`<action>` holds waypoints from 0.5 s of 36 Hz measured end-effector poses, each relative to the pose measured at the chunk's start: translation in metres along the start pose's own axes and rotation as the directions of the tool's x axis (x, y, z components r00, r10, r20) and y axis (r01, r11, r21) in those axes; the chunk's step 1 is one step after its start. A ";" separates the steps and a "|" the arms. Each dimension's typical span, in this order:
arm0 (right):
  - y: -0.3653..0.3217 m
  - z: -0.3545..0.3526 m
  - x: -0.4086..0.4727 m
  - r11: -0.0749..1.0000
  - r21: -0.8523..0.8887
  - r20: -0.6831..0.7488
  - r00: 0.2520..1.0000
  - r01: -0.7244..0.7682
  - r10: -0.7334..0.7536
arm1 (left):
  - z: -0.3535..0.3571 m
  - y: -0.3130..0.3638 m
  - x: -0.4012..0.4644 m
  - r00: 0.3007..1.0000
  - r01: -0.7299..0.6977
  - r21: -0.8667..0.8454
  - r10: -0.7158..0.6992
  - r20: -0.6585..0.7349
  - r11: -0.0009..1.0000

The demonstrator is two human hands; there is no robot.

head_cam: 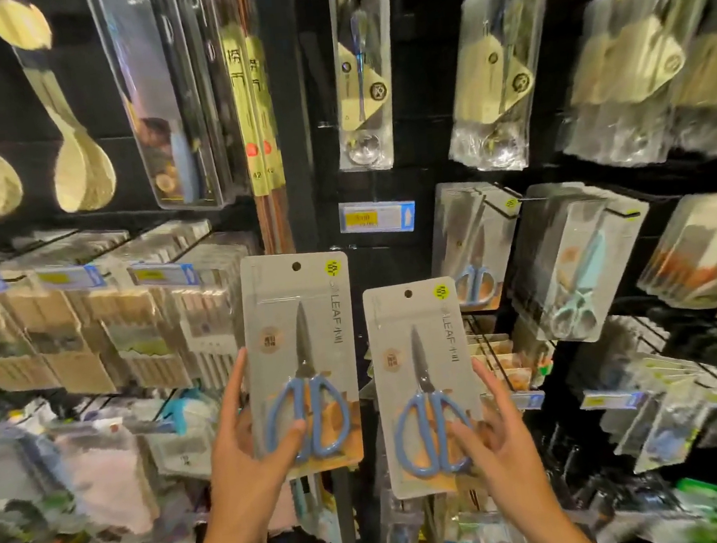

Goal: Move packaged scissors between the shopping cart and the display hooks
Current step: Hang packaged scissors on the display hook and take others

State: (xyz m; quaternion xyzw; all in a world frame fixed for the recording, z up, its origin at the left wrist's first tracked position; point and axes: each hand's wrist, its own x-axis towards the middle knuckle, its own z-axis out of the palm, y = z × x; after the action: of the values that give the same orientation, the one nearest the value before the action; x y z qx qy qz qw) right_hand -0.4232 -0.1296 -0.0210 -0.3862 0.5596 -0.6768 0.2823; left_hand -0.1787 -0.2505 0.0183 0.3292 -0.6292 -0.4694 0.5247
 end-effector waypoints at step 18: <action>0.016 0.027 0.057 0.993 -0.093 0.000 0.998 0.067 -0.068 | 0.000 -0.010 0.044 0.997 -0.075 0.002 0.075 -0.023 0.997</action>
State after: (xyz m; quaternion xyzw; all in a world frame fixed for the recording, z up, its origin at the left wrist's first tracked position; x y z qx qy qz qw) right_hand -0.4325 -0.1941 -0.0226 -0.4164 0.5776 -0.6598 0.2400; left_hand -0.1896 -0.2940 0.0250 0.3109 -0.6353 -0.4453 0.5490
